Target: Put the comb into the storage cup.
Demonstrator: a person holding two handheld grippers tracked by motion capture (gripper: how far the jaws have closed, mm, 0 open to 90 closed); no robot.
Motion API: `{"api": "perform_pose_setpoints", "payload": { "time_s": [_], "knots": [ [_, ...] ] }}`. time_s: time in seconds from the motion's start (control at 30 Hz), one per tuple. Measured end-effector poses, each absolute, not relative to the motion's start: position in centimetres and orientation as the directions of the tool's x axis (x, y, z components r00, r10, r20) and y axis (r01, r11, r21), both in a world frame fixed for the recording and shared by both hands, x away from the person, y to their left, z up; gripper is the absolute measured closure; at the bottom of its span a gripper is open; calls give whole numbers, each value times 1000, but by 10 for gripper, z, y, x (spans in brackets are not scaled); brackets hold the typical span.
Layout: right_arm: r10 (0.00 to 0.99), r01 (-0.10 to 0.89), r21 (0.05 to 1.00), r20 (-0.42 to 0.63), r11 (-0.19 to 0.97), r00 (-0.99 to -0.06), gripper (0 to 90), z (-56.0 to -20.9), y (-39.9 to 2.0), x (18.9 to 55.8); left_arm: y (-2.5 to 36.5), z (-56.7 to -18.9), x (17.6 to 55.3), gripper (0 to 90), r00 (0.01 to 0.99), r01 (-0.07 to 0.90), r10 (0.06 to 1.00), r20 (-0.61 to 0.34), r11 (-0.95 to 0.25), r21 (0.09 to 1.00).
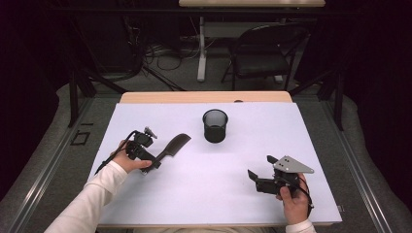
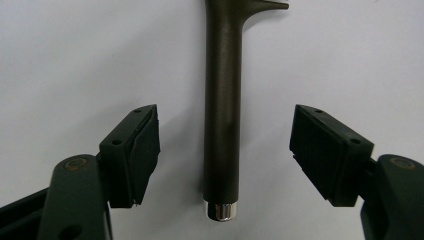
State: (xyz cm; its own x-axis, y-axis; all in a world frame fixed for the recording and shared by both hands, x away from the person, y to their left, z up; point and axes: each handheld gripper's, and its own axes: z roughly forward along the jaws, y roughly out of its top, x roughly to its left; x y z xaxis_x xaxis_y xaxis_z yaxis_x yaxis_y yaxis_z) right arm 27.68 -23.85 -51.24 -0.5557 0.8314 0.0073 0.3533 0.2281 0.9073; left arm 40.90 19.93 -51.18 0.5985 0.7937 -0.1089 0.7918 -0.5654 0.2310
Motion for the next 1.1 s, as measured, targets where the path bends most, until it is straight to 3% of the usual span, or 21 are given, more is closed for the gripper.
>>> {"api": "perform_pose_setpoints", "payload": {
  "time_s": [0.27, 0.47, 1.1],
  "knots": [
    [830, 356, 906, 9, 229, -558, 140, -513, -238, 277, 197, -514, 410, 348, 606, 785, 792, -77, -579, 221],
    [828, 355, 906, 8, 231, -560, 140, -513, -238, 277, 196, -516, 411, 454, 609, 786, 788, -90, -584, 203],
    [826, 356, 905, 9, 233, -564, 141, -513, -238, 277, 192, -524, 411, 609, 605, 790, 791, -87, -584, 185]
  ]
}}
